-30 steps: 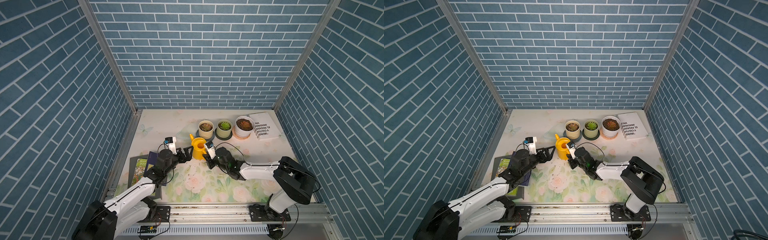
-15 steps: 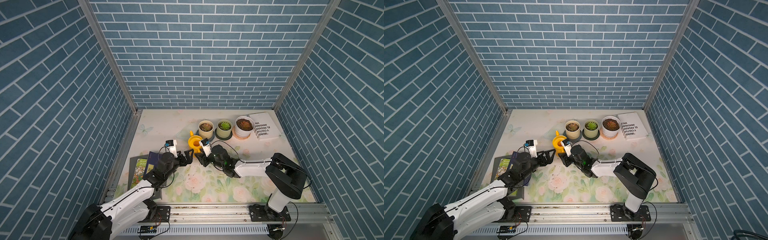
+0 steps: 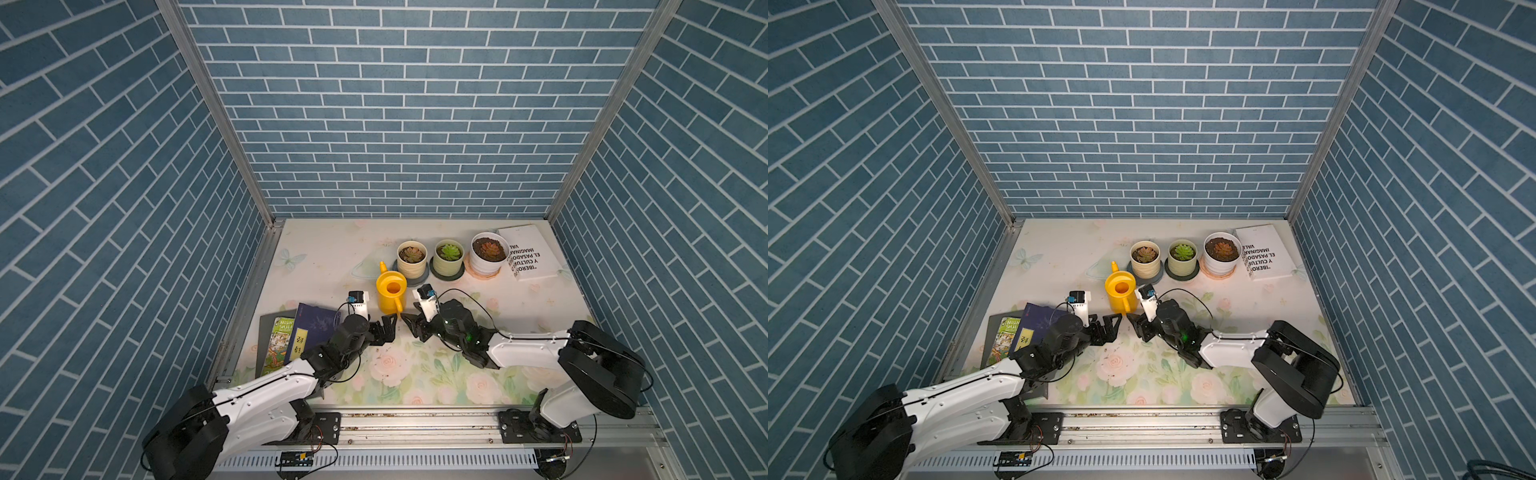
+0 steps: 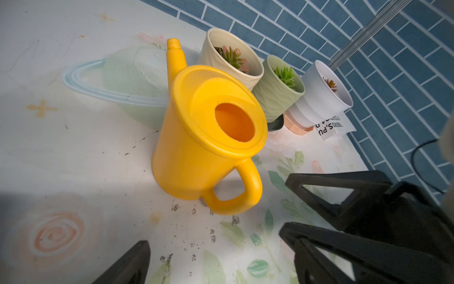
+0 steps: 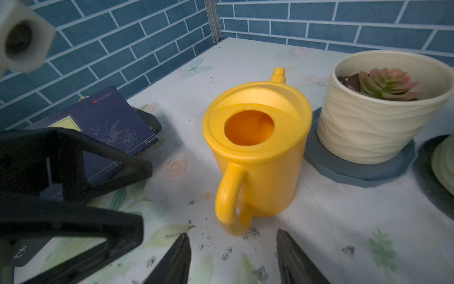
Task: Water the succulent around the soil edge
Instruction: Place the watering can at the center of the board, then adjust the watering can at the center of the board.
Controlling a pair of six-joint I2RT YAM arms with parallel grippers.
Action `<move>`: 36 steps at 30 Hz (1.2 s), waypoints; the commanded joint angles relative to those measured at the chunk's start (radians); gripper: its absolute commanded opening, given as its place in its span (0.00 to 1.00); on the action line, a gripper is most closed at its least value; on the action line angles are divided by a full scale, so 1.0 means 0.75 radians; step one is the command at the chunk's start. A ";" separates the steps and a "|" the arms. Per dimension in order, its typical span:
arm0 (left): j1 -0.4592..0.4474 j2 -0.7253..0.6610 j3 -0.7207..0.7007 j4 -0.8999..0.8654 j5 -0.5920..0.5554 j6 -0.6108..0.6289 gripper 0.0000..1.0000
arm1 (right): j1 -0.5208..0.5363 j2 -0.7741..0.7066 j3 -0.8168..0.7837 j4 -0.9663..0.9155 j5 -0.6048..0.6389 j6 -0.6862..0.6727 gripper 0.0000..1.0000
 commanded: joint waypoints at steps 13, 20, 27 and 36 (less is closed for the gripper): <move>-0.202 0.480 0.265 0.065 -0.418 0.108 0.90 | -0.077 -0.416 -0.286 -0.056 0.208 0.049 0.60; -0.200 0.552 0.300 0.051 -0.520 0.070 0.79 | -0.133 -0.495 -0.347 -0.057 0.181 0.056 0.60; -0.195 0.526 0.261 0.019 -0.548 0.049 0.68 | -0.146 -0.507 -0.374 -0.015 0.147 0.069 0.60; -0.098 0.424 0.145 0.060 -0.468 0.045 0.68 | -0.156 -0.536 -0.389 -0.011 0.135 0.073 0.59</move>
